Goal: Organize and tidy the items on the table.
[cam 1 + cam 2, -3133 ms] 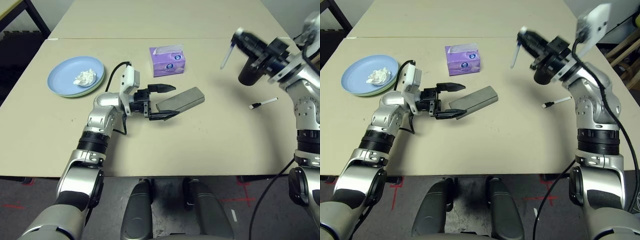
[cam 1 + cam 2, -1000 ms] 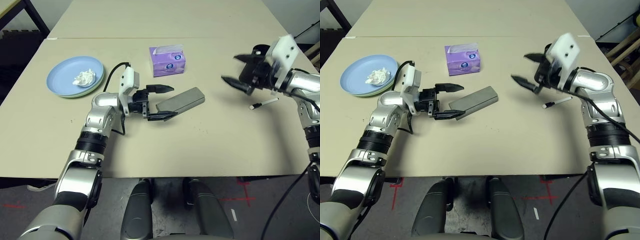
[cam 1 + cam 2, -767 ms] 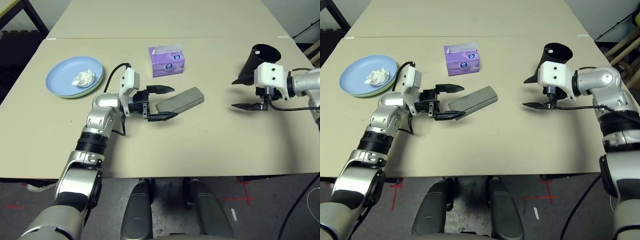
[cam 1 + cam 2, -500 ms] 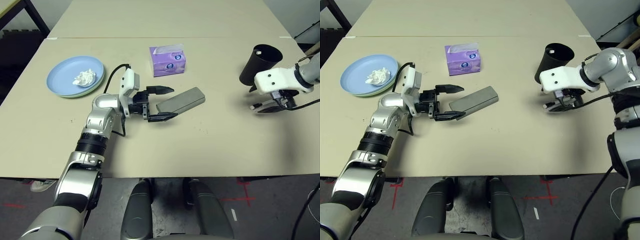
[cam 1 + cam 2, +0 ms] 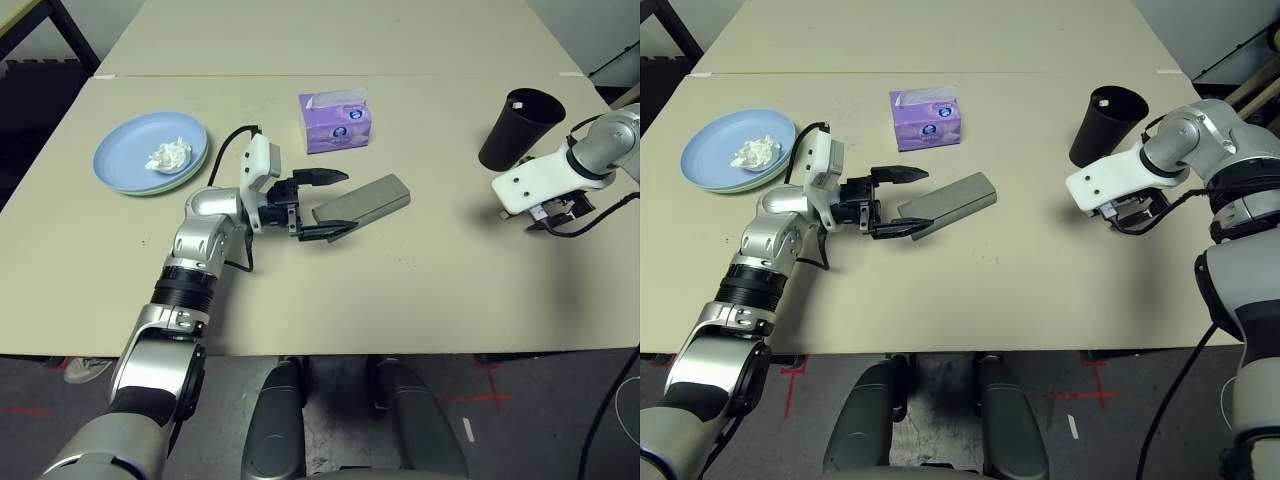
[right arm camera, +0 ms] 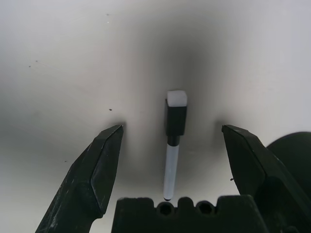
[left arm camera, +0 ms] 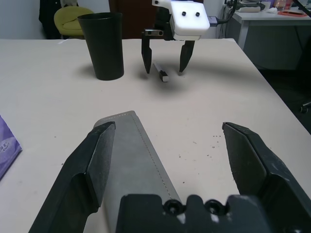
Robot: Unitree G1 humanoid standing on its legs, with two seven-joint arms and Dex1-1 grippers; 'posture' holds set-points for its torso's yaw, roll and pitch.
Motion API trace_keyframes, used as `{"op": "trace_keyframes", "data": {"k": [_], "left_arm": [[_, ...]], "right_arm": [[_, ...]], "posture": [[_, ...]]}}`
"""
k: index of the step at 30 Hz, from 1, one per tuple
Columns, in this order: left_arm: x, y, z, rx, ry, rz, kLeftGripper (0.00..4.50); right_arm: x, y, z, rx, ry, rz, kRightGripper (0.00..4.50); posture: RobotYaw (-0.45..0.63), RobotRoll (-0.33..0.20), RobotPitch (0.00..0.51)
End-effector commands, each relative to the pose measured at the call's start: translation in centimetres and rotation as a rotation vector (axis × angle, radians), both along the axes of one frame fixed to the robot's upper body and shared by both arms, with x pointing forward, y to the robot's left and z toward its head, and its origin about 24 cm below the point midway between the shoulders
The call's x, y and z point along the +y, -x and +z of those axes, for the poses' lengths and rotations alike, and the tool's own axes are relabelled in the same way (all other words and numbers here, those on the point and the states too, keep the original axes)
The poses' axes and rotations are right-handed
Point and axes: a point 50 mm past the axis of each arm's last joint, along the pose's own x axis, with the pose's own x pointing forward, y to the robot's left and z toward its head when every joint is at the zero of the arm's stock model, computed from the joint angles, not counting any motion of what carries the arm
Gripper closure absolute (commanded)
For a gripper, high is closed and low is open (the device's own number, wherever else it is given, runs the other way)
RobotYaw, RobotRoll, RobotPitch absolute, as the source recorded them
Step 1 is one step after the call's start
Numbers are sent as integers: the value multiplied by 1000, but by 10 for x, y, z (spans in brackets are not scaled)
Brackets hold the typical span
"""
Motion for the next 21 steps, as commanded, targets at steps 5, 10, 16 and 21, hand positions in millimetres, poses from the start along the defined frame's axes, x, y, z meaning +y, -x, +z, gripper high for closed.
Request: {"op": "trace_keyframes", "data": {"k": [5, 10, 16, 21], "left_arm": [[-1, 3, -3, 8, -13, -5, 0], [-1, 3, -3, 8, -14, -3, 0], [0, 4, -2, 5, -21, -2, 0], [-1, 4, -1, 5, -20, -6, 0]], "right_arm": [[0, 0, -3, 5, 19, 10, 28], [1, 0, -7, 14, 21, 17, 629], [4, 0, -8, 41, 4, 29, 2962], [5, 2, -6, 69, -42, 16, 4078]], "posture": [[142, 0, 221], [148, 0, 221], [149, 0, 219], [148, 0, 214]]}}
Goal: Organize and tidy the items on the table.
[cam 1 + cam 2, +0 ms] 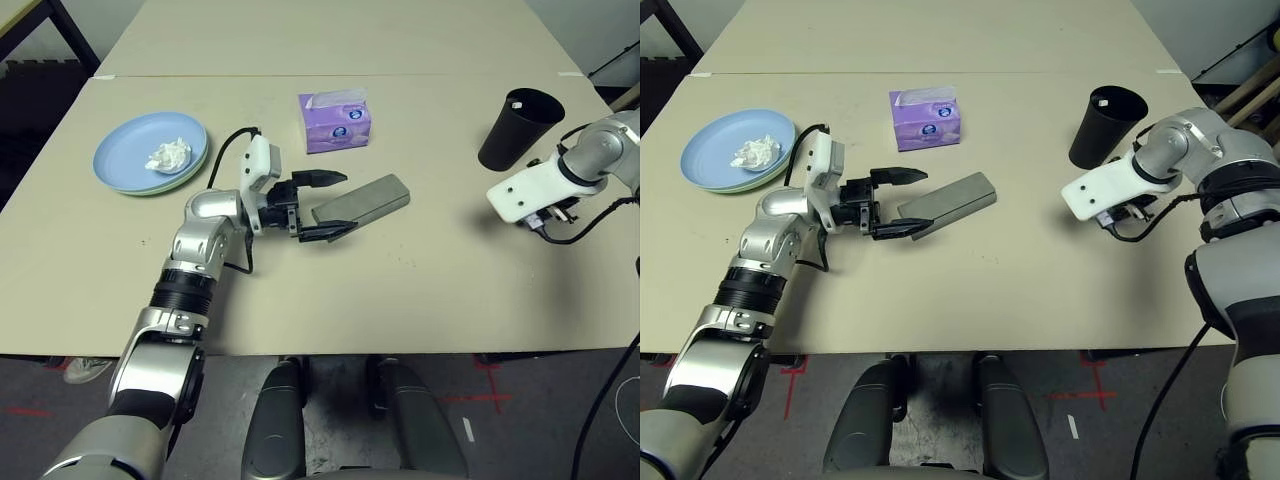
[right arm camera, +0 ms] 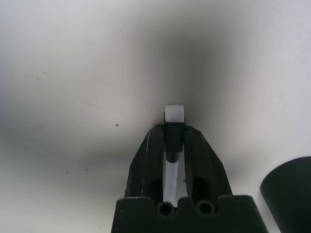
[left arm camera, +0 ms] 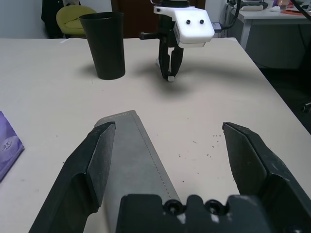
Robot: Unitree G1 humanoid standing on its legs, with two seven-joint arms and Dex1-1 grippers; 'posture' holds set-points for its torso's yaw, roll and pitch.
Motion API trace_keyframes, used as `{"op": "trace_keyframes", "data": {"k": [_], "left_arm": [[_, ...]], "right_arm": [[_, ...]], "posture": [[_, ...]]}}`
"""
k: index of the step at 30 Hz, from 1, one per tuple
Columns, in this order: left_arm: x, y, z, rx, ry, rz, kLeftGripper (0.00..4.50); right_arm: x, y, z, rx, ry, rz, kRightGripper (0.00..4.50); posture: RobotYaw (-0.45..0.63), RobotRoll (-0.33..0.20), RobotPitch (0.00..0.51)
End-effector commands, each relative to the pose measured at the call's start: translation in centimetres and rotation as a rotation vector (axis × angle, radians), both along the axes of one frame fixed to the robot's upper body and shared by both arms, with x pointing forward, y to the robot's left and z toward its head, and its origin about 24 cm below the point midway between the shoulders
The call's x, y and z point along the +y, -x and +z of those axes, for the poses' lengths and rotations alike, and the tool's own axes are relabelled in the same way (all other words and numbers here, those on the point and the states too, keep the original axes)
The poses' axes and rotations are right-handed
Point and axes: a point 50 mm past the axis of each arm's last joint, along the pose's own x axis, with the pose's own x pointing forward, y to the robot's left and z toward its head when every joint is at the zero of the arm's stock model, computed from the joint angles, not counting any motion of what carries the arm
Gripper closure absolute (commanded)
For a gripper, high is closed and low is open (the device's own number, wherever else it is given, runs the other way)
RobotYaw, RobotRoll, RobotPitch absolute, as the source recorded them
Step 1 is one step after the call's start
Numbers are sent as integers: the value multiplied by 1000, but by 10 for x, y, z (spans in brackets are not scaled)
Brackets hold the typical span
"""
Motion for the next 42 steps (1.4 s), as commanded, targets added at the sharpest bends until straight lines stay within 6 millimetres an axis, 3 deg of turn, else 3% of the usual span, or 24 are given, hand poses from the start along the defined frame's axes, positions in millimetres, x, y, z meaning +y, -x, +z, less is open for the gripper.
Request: {"op": "trace_keyframes", "data": {"k": [1, 14, 19, 24, 30, 36, 42], "left_arm": [[-1, 2, -3, 7, -15, -12, 0], [3, 0, -1, 7, 2, 2, 0], [2, -1, 5, -4, 49, 38, 0], [3, 1, 3, 1, 50, 36, 0], [2, 0, 5, -1, 57, 32, 0], [1, -1, 8, -3, 56, 49, 0], [1, -1, 8, -8, 48, 54, 0]], "right_arm": [[-2, 2, 4, 20, -70, -28, 4078], [-3, 16, 65, 69, -754, -251, 4078], [10, 34, 77, 142, -1039, -243, 4078], [25, 40, 83, 92, -1351, -274, 4078], [26, 34, 90, -187, -1706, -342, 4078], [-2, 31, 84, -503, -1946, -526, 4078], [-20, 35, 75, -741, -2069, -658, 4078]], "posture": [[148, 0, 214], [113, 0, 210], [110, 0, 211], [106, 0, 209], [102, 0, 204], [103, 0, 203], [97, 0, 203]]}}
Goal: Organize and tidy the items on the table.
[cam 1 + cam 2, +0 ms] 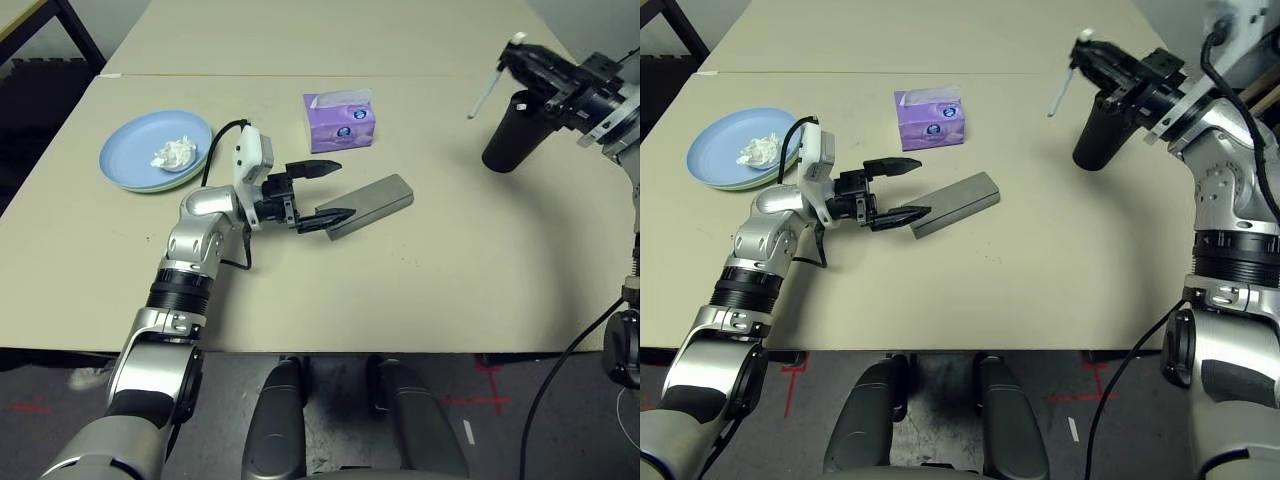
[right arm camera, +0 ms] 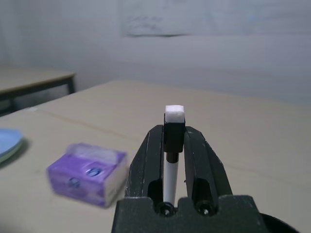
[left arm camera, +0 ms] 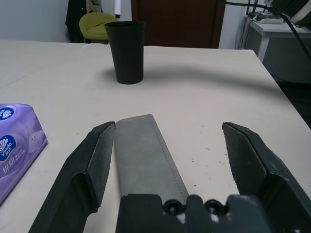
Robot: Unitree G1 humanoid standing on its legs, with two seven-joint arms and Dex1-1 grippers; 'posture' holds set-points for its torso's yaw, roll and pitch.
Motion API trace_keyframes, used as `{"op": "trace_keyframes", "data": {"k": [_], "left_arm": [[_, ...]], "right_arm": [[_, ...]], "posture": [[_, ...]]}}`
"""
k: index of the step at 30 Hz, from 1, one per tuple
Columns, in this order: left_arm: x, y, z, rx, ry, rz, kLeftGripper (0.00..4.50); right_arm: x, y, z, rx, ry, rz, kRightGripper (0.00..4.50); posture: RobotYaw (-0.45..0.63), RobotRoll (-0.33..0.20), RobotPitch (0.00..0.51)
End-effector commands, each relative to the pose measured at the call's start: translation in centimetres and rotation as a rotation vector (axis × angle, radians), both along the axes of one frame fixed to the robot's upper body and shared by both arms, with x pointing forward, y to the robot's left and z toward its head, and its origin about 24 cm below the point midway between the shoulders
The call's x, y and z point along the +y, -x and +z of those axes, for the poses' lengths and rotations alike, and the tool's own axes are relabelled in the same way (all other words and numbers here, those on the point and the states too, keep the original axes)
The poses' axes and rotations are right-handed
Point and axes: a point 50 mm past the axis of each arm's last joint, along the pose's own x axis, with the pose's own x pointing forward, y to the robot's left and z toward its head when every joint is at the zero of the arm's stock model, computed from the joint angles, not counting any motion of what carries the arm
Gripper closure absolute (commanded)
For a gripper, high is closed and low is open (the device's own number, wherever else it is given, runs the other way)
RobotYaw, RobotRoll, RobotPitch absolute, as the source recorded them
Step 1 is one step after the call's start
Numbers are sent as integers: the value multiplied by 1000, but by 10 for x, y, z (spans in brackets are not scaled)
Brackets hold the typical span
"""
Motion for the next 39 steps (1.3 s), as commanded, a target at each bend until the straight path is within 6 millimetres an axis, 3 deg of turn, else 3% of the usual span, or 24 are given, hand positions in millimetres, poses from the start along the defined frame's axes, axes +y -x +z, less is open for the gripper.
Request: {"op": "trace_keyframes", "data": {"k": [1, 10, 23, 34, 39], "left_arm": [[-4, 2, 3, -18, -11, -11, 0], [-6, -1, 5, -15, 13, 1, 0], [-5, -1, 4, -7, 6, 5, 0], [-4, -2, 4, -1, 6, 12, 0], [-4, -2, 4, -1, 6, 10, 0]], "right_arm": [[-11, 7, 1, -64, -63, -129, 4078], [-22, 6, -9, -62, -118, -322, 4078], [-4, -1, -29, 45, -106, -331, 4078], [-4, 1, -36, 113, -82, -361, 17], [-4, 2, -34, 110, -83, -365, 17]], "posture": [[92, 0, 200], [84, 0, 200], [86, 0, 200], [83, 0, 203], [80, 0, 201]]}}
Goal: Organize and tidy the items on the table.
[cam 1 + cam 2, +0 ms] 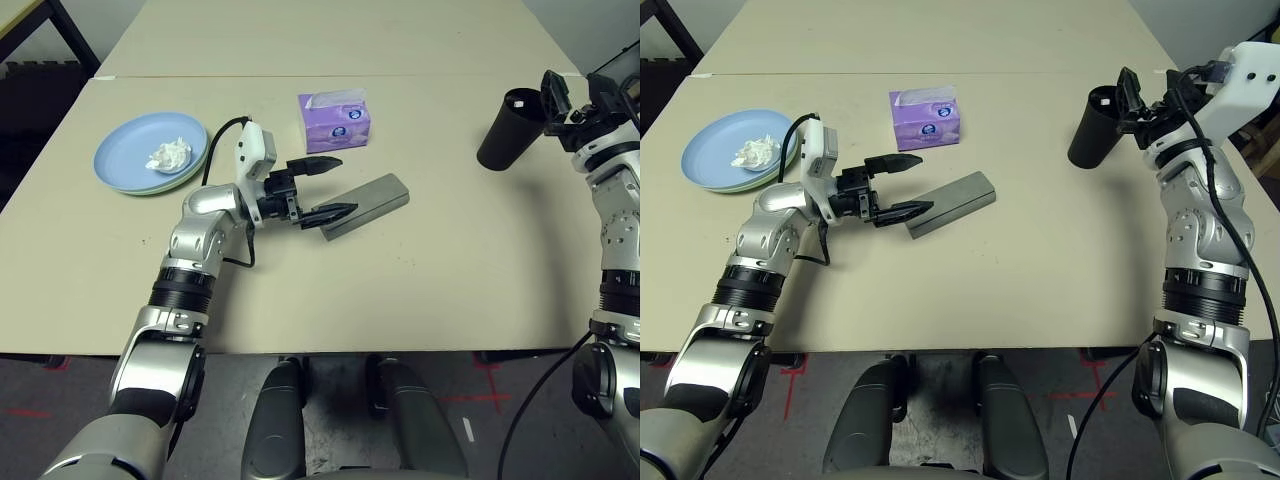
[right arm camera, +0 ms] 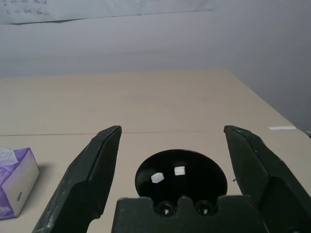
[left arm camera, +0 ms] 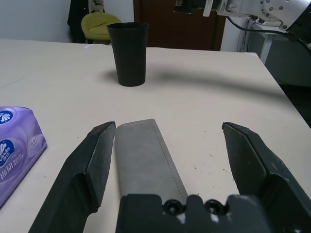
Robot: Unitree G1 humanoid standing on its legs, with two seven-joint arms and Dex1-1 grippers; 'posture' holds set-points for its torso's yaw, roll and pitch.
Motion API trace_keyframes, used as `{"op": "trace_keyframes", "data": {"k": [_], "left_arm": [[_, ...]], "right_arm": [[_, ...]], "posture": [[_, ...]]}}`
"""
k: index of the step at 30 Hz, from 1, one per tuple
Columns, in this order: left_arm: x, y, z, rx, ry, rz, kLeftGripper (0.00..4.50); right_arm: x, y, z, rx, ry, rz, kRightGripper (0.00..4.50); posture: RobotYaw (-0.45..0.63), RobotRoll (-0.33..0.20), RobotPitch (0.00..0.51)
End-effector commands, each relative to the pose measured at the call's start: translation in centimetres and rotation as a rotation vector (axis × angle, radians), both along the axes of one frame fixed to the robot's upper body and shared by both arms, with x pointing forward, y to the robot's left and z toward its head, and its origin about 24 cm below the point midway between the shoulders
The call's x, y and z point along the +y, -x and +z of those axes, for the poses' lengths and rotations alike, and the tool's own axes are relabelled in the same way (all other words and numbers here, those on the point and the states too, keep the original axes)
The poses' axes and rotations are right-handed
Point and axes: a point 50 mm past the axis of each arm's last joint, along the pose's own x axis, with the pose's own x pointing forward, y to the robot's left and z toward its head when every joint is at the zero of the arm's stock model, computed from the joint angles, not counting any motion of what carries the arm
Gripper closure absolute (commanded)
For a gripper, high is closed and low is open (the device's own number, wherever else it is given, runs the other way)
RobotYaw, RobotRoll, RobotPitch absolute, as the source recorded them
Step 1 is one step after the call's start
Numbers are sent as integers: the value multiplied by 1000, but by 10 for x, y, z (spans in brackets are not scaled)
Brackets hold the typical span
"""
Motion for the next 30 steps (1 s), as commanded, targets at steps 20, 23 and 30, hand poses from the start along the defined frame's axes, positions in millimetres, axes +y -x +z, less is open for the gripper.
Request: {"op": "trace_keyframes", "data": {"k": [20, 23, 30], "left_arm": [[35, 1, 13, -182, 245, 601, 0], [48, 6, 14, -227, 312, 794, 0], [99, 18, 0, -266, 371, 1215, 0]], "right_arm": [[24, 20, -57, -96, -41, -61, 17], [16, 28, -76, -17, -9, -94, 17], [15, 20, -106, 115, 95, -70, 17]], "posture": [[133, 0, 196], [143, 0, 197], [132, 0, 192]]}}
